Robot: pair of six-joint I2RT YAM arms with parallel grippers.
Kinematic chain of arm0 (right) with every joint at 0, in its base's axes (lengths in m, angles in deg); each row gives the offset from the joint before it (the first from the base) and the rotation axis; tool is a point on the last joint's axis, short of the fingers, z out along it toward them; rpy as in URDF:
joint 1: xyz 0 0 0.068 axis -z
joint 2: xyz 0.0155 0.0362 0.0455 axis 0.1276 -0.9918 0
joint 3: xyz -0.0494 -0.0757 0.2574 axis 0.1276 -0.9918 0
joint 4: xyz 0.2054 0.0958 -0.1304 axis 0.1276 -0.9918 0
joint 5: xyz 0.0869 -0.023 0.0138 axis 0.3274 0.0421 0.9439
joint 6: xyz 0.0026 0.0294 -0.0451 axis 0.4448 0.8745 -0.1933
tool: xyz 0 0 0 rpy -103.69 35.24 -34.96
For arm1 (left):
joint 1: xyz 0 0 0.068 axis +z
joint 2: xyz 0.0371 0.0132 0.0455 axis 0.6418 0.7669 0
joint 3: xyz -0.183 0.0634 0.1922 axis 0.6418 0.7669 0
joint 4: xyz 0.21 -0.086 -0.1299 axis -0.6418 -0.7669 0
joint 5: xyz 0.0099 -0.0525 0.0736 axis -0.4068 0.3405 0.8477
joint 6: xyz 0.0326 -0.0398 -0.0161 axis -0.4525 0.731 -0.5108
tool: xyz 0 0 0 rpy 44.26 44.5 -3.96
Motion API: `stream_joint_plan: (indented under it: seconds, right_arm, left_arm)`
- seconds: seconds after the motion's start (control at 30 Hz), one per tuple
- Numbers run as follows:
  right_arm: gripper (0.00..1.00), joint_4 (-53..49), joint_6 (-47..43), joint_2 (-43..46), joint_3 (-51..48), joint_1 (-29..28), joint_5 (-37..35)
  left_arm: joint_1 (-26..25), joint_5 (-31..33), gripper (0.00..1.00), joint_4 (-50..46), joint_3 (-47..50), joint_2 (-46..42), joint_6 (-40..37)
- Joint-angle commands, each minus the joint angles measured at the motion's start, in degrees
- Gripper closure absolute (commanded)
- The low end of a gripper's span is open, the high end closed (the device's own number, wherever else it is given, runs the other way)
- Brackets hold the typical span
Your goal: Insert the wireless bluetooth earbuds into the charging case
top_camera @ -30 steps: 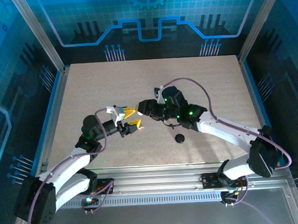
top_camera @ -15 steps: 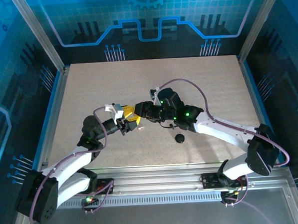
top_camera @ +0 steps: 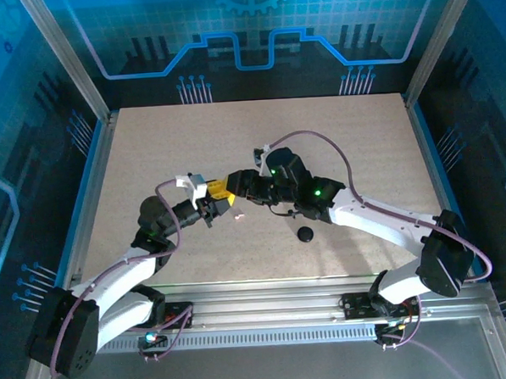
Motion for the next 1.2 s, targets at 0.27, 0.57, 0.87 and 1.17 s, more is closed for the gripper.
stream_joint_plan:
  seconds: [0.27, 0.57, 0.87, 1.17]
  right_arm:
    - [0.25, -4.0, -32.2, 12.1, -2.6, 0.8, -4.0]
    - [0.34, -5.8, -66.0, 18.9, -7.4, 10.9, 23.5]
    - [0.39, -22.7, -90.9, 15.7, -0.3, 13.7, 32.8]
    - [0.44, -26.8, -91.6, 8.7, 5.7, 14.4, 40.3]
  left_arm:
    - [-0.3, -4.3, 0.84, 0.8, -1.8, 0.8, 4.8]
    - [-0.3, -12.9, 0.84, 8.6, -3.5, 3.9, 9.6]
    - [-0.3, -19.0, 0.82, 14.9, -4.6, 4.7, 12.8]
    - [-0.4, -20.3, 0.83, 21.1, -4.5, 6.9, 15.7]
